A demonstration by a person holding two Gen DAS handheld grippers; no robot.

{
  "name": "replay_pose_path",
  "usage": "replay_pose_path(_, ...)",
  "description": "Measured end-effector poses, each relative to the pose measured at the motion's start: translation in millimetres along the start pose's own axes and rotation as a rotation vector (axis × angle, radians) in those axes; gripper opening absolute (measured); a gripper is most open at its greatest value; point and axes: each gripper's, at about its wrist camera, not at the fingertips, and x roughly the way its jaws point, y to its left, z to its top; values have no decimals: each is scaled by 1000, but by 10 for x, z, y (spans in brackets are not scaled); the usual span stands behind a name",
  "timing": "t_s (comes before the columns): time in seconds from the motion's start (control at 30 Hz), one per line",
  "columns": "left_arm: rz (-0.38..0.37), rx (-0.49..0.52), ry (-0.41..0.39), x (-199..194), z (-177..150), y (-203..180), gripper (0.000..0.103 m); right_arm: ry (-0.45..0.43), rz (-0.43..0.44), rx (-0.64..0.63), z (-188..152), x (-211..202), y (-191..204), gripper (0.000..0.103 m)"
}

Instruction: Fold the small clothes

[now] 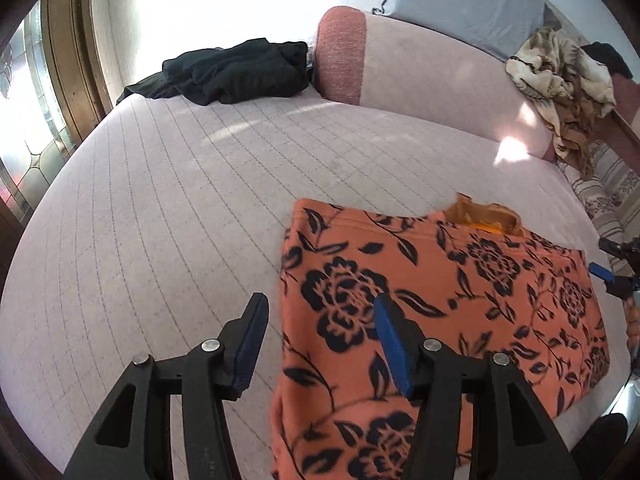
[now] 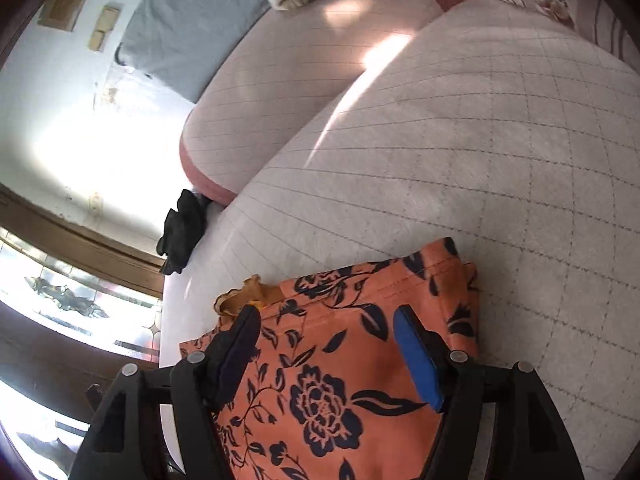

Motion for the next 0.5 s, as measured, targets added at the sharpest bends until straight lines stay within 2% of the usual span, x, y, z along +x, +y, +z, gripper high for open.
replay_pose_path(0.03,-22,3,6,-23,-88,-63,55,40,-26,-17,-40,54,12,73)
replay_pose_path(0.1,-26,28,31,27,-228,-211,56,115,-172,-33,-152,163,-56,73)
replay_pose_path(0.13,-19,41,45,28,-313,-273,56,106,-205,-27,-219,114,-61,73)
replay_pose_path(0.27,-8,53,64,-41,-605,-381,56,55,-73,-123,-637,-269,401,73)
replay_pose_path(0.3,-16,48,65,-43,-650,-380,56,68,-22,-144,-788,-319,518,74)
replay_pose_path(0.37,18,47,85,50,-738,-368,56,125,65,-163,-1099,-309,628,75)
replay_pose_path(0.43,49,62,138,213,-830,-342,55,175,33,-151,-1344,-207,499,75)
replay_pose_path(0.47,64,92,121,216,-850,-368,56,196,-19,-114,-1412,-122,332,75)
replay_pose_path(0.5,85,120,125,187,-854,-413,56,205,-64,-35,-1459,-57,108,67)
